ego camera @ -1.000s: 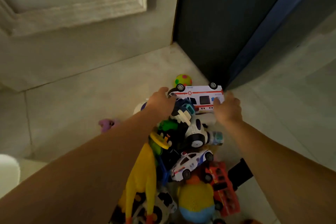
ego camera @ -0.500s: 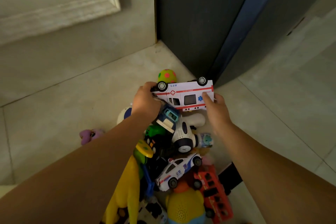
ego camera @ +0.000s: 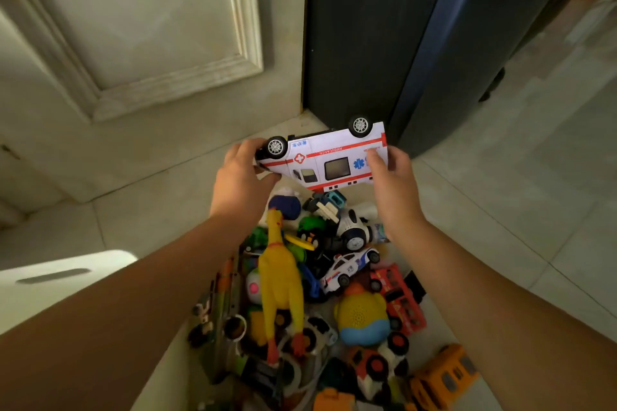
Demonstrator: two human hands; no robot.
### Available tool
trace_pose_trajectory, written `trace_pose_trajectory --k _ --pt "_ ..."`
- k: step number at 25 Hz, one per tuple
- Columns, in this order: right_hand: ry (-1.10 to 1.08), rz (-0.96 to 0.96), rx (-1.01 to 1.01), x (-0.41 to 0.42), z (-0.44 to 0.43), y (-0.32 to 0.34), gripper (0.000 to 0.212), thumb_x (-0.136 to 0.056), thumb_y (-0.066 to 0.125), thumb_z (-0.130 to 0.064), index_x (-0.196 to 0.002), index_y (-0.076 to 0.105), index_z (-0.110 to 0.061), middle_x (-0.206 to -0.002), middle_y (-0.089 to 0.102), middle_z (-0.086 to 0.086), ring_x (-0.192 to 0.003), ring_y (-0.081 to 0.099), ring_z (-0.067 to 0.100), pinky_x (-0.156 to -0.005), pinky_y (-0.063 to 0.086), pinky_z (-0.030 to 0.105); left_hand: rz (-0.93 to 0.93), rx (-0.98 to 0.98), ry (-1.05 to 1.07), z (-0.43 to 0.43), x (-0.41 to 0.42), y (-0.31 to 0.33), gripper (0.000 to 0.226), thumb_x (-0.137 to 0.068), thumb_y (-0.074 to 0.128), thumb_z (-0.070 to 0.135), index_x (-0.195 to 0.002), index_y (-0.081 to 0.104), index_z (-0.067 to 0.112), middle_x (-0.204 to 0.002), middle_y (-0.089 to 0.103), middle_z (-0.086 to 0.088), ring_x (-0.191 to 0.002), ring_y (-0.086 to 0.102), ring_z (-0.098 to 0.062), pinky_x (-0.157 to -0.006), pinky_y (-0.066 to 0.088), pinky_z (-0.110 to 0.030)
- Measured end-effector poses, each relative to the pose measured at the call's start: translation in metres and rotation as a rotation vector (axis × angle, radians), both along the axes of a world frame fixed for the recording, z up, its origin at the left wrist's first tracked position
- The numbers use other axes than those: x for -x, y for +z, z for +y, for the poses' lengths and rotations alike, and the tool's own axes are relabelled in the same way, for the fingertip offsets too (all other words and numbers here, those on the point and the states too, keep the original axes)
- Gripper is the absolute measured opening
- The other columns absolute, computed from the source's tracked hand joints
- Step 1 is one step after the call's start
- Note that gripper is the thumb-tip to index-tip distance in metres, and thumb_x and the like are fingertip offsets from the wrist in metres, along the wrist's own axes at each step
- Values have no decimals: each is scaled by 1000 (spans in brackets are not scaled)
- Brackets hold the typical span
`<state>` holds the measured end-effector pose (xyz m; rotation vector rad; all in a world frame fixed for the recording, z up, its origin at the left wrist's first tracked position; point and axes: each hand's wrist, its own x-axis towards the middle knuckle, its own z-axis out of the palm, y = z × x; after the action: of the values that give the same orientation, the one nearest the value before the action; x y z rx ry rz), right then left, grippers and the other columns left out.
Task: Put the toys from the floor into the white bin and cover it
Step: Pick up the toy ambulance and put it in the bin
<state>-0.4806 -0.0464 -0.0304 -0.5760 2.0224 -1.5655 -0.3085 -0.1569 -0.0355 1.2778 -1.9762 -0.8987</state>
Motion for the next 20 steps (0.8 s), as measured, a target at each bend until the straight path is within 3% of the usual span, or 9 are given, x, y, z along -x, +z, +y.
trace_pose_trajectory --k 3,7,10,13,15,17,20 --pt "92 72 42 -57 8 56 26 -94 53 -42 -113 49 -24 -113 64 1 -89 66 7 -67 53 21 10 32 48 24 -84 58 50 -80 75 14 -126 58 23 -111 54 9 -71 62 -3 -72 38 -12" --pt "306 166 -6 -166 11 111 50 -82 52 -58 -125 47 -35 -122 58 1 -99 66 18 -84 57 43 5 2 186 54 -220 120 50 -77 78 27 -123 58 29 -105 62 12 -70 62 -10 -74 43 -25" --pt "521 194 -92 -254 23 116 45 -85 43 -61 -129 40 -54 -124 53 -1 -100 64 23 -85 57 47 126 -91 304 70 -306 136 45 -77 78 28 -117 57 28 -104 65 8 -82 64 -15 -84 54 -38" --pt "609 156 -169 -316 37 91 53 -75 42 -62 -126 47 -49 -124 59 3 -103 63 32 -89 55 50 175 -215 415 86 -357 118 35 -85 70 24 -118 58 22 -115 67 0 -94 66 -24 -85 57 -47" --pt "652 104 -208 -342 45 66 50 -81 54 -50 -130 48 -40 -122 60 2 -104 61 26 -88 56 45 169 -304 437 90 -370 91 34 -89 65 21 -121 58 18 -117 66 -3 -96 66 -26 -83 58 -47" --pt "701 71 -266 -352 47 37 60 -83 66 -33 -138 41 -32 -127 57 -1 -110 59 20 -89 55 37 75 -304 435 89 -370 64 36 -90 60 22 -126 55 20 -117 64 -1 -99 63 -26 -81 57 -40" --pt "700 157 -420 -352 28 3 80 -80 70 -27 -146 26 -32 -134 50 2 -113 57 22 -85 54 30 -77 -296 433 83 -358 25 40 -90 50 14 -129 50 23 -108 60 2 -95 60 -24 -65 48 -27"
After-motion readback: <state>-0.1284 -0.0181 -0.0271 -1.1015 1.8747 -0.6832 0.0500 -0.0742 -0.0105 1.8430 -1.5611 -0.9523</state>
